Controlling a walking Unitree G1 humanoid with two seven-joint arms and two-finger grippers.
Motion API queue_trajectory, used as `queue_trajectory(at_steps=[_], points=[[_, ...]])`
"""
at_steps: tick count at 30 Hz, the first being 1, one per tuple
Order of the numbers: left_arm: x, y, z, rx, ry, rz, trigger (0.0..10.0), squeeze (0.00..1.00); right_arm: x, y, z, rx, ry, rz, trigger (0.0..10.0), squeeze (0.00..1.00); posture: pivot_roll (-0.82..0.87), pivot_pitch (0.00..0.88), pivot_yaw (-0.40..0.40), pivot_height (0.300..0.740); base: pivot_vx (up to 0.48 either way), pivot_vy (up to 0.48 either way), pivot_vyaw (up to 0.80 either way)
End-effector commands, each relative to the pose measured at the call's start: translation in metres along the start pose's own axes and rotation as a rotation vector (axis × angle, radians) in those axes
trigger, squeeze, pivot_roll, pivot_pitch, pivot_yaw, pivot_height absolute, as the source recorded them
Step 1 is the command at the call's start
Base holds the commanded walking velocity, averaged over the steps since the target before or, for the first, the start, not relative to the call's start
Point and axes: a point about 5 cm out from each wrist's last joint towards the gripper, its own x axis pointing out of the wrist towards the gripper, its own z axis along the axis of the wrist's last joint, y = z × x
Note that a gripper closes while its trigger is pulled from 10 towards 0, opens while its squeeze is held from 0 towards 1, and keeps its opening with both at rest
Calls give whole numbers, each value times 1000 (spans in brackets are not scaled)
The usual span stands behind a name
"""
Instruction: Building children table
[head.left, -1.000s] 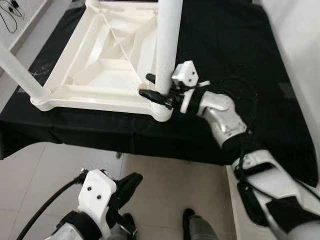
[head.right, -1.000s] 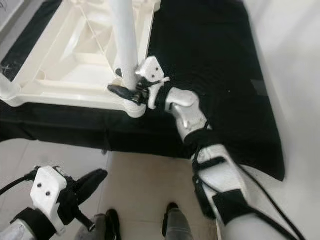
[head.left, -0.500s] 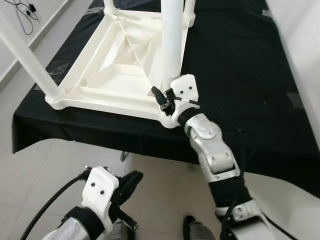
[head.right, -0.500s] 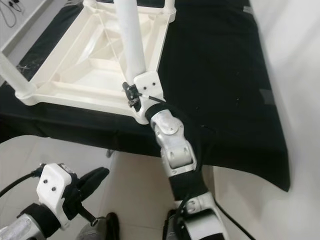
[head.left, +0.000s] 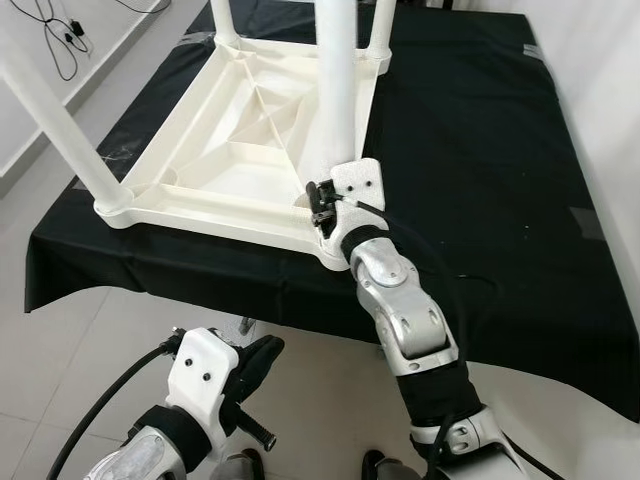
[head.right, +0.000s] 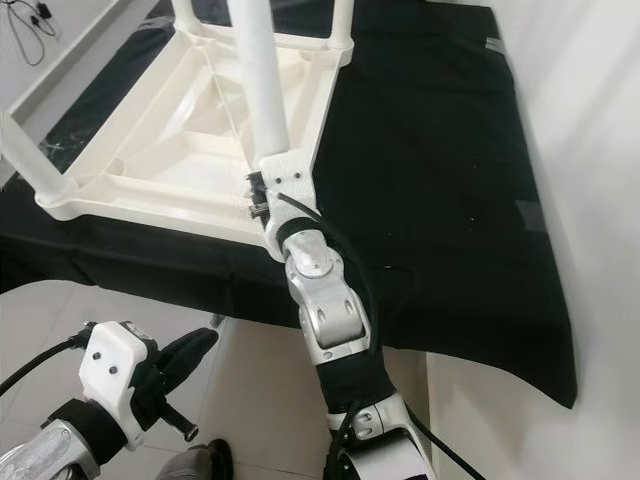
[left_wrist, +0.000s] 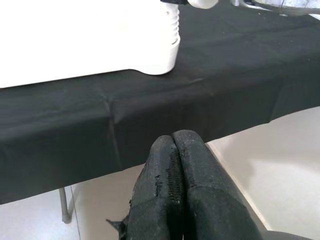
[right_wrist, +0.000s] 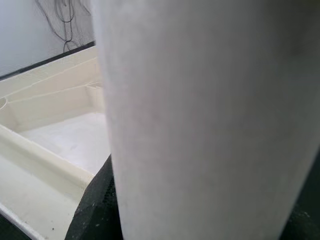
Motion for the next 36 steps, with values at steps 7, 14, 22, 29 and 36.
queue_trajectory(at_steps=[7,14,22,29,36], points=[[1,0,-8,0,24,2,10000,0,-13,4,-49,182,167,-18,10000,0,54,226,-14,740,0,0,0],[1,0,-8,10,25,0,10000,0,-14,-9,-33,86,20,340,10000,0,54,233,-7,740,0,0,0],[4,0,-6,31,26,-6,10000,0,-27,-34,-34,16,-16,734,10000,0,53,238,8,740,0,0,0],[17,11,3,11,-13,78,10000,0,-20,-54,-48,28,-21,677,10000,0,44,250,17,740,0,0,0],[26,27,14,-17,-62,156,10000,0,-16,-52,-50,-15,-89,703,10000,0,30,260,25,740,0,0,0]])
